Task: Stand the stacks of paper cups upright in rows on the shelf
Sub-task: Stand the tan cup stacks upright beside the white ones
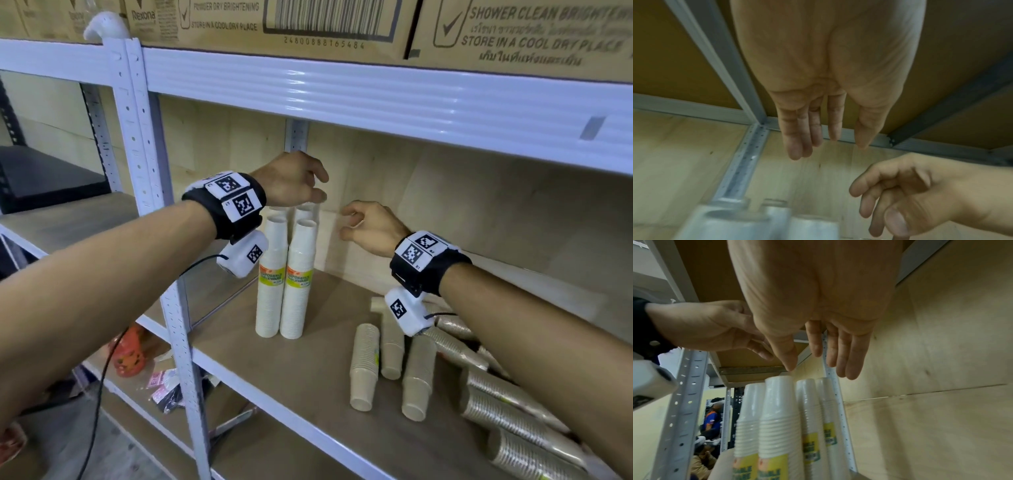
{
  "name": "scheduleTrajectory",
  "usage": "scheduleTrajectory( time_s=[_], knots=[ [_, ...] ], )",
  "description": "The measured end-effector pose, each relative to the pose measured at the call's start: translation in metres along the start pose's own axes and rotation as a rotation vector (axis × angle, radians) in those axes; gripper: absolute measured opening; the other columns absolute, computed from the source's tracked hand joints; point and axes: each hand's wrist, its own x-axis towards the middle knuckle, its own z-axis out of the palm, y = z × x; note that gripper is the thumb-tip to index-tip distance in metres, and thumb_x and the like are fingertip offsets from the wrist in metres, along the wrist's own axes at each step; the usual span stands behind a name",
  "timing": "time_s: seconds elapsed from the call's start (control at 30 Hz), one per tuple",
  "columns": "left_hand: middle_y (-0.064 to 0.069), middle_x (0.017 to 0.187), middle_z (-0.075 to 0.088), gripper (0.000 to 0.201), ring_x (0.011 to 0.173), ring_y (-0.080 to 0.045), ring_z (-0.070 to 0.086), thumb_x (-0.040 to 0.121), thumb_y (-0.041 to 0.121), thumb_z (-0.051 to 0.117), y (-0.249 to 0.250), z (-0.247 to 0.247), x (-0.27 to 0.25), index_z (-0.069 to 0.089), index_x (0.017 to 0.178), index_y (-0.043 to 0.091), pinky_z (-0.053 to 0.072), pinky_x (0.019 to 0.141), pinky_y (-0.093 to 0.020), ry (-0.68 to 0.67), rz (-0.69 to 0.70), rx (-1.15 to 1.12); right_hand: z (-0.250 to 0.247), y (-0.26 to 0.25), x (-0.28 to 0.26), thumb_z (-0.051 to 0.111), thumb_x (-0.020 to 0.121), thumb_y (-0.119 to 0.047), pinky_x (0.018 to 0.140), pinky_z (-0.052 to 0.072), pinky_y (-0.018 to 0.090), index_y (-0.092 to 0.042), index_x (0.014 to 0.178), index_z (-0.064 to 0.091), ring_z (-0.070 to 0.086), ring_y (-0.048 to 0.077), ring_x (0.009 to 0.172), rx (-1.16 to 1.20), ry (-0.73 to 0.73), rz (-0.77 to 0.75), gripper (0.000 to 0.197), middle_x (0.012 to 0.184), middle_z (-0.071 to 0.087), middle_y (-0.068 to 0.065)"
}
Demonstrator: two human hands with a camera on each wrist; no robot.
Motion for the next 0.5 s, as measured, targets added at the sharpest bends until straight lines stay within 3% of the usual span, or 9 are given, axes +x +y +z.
scheduleTrajectory(
  time_s=[0.17, 0.27, 0.5],
  knots=[
    [0.002, 0.106, 0.063, 0.039, 0.095, -0.015, 0.062, 0.085, 0.035, 0.07, 0.038, 0.035, 0.006, 0.065, 0.121, 0.024, 0.051, 0.087, -0.03, -0.086, 0.119, -0.024, -0.019, 0.043, -0.024, 0.075, 0.078, -0.037, 0.078, 0.047, 0.028, -0.028, 0.121, 0.061, 0.061, 0.017, 0.094, -0.046, -0.015, 0.112, 0.046, 0.108, 0.06, -0.003],
    [0.001, 0.109, 0.062, 0.041, 0.097, -0.015, 0.062, 0.085, 0.033, 0.071, 0.055, 0.067, 0.004, 0.064, 0.124, 0.023, 0.05, 0.086, -0.027, -0.171, 0.171, -0.044, -0.024, 0.069, -0.045, 0.078, 0.076, -0.039, 0.086, 0.049, 0.031, -0.028, 0.122, 0.061, 0.061, 0.016, 0.096, -0.092, -0.033, 0.18, 0.05, 0.11, 0.061, -0.003],
    [0.004, 0.113, 0.059, 0.051, 0.101, -0.014, 0.059, 0.082, 0.042, 0.072, 0.06, 0.152, -0.018, 0.059, 0.129, 0.025, 0.049, 0.086, -0.029, -0.373, 0.157, -0.03, -0.008, 0.121, -0.106, 0.081, 0.071, -0.034, 0.09, 0.048, 0.029, -0.025, 0.126, 0.059, 0.057, 0.016, 0.104, -0.218, -0.22, 0.28, 0.06, 0.117, 0.059, -0.002]
  ],
)
